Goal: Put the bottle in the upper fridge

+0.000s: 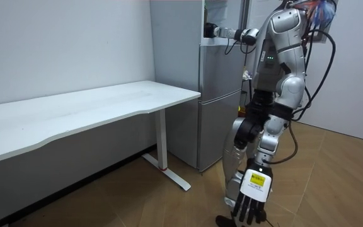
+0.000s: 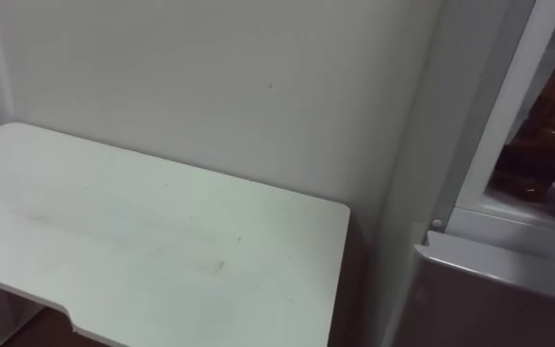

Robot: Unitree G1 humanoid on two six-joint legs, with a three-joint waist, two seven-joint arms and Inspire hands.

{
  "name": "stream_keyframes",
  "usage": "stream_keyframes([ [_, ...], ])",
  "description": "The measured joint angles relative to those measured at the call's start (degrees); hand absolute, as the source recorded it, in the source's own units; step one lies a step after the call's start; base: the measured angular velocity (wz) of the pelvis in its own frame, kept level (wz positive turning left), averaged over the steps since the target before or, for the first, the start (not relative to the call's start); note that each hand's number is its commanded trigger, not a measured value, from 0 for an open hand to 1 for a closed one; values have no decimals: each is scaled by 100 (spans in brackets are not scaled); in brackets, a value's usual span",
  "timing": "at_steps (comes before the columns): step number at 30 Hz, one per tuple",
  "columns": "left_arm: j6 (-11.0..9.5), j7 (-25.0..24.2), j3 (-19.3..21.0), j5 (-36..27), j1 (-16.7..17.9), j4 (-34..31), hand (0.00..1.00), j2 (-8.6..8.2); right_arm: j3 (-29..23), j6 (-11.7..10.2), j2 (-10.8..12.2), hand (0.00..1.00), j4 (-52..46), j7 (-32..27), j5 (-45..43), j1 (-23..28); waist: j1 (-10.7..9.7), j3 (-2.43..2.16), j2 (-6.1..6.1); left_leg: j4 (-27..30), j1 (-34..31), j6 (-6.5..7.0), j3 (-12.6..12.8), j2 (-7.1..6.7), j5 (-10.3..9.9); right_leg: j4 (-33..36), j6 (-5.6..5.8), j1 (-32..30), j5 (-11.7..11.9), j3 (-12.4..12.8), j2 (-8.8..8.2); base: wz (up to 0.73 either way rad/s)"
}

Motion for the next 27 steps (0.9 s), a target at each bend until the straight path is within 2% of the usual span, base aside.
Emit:
stream_keyframes([
  [19,-95,-10,2,-215,-22,8,0,1,-7,3,0,0,-23,60,63,0,-71,4,6,-12,7,0,14,3,-1,8,0,12,1,2,-4,0],
  [24,-101,-17,4,-212,-39,9,0,1,-29,0,0,0,-556,33,48,189,-148,41,82,-8,6,2,31,6,-2,7,0,-4,1,17,-3,0],
  [27,-108,-16,3,-210,-40,4,0,0,-44,-3,0,0,-937,2,60,339,-192,22,126,-29,10,2,49,7,-3,7,0,-18,0,49,-1,-5],
])
